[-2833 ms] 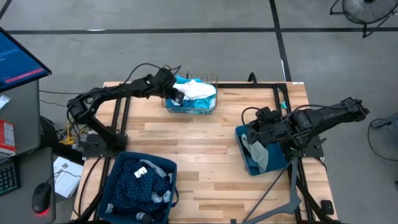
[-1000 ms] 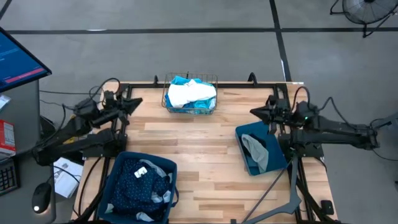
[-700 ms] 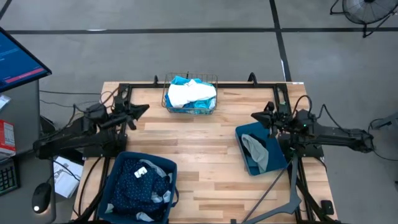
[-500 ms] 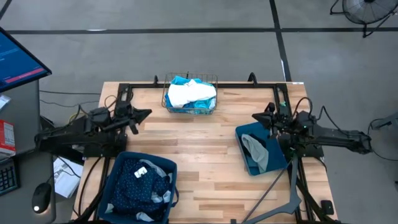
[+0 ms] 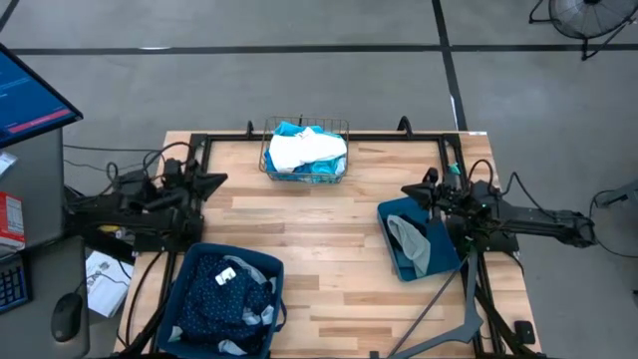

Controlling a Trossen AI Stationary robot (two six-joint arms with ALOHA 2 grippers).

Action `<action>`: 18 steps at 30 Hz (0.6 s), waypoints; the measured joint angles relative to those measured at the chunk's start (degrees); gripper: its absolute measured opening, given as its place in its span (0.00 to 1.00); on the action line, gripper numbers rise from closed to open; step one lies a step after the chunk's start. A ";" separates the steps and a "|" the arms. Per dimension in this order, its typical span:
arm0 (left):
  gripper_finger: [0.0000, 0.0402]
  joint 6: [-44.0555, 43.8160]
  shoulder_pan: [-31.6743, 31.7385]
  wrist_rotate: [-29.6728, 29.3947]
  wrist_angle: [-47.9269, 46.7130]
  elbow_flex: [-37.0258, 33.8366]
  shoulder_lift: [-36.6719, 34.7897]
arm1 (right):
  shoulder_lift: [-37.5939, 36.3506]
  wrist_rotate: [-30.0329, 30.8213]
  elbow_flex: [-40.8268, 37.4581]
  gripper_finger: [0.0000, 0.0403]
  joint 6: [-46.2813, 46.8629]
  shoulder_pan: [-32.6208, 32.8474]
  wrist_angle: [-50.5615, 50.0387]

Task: Pick & Place Cloths
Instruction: Return to Home Position

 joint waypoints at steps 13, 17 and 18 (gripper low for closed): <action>0.00 -2.90 0.00 -2.92 -3.60 -9.40 -1.25 | 0.02 -0.63 -0.77 0.00 -4.50 0.02 -0.17; 0.00 -4.59 0.00 -0.51 -2.62 -13.16 -1.31 | 0.02 -0.67 -0.79 0.00 -4.92 0.02 -1.69; 0.00 -5.03 0.00 0.24 -2.05 -14.15 -1.31 | 0.02 -0.72 -0.79 0.00 -4.92 0.02 -2.20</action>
